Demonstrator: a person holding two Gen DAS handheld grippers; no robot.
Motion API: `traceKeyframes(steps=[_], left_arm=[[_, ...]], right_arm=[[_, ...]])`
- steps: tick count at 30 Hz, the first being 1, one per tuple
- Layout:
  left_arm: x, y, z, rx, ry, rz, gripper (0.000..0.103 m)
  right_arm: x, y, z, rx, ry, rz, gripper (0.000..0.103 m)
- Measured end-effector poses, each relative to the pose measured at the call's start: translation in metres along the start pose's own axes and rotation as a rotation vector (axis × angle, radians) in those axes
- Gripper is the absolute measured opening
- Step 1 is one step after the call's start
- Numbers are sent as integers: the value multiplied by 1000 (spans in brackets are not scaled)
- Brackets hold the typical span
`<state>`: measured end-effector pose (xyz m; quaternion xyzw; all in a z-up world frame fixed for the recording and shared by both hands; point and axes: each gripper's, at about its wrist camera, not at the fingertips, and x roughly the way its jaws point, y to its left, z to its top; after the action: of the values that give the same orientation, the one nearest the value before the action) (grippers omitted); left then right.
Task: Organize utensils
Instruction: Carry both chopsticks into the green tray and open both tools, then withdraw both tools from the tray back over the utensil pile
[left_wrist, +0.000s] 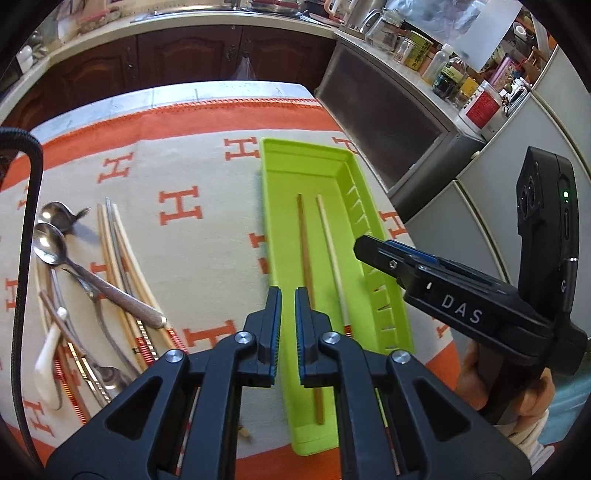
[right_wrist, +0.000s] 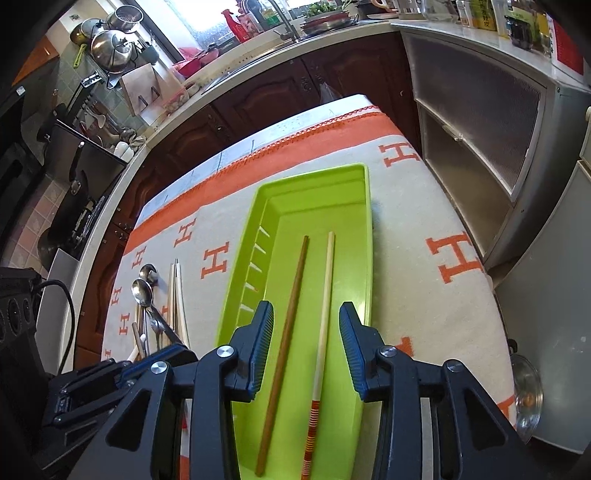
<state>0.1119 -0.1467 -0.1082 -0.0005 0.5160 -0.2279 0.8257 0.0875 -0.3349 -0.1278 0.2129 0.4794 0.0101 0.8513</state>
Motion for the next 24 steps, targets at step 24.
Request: traceKeyframes(steps=[24], left_arm=[[-50,109,-37,-175,-17,175,4]], right_arm=[[53,97,-37,-208,101,6,28]])
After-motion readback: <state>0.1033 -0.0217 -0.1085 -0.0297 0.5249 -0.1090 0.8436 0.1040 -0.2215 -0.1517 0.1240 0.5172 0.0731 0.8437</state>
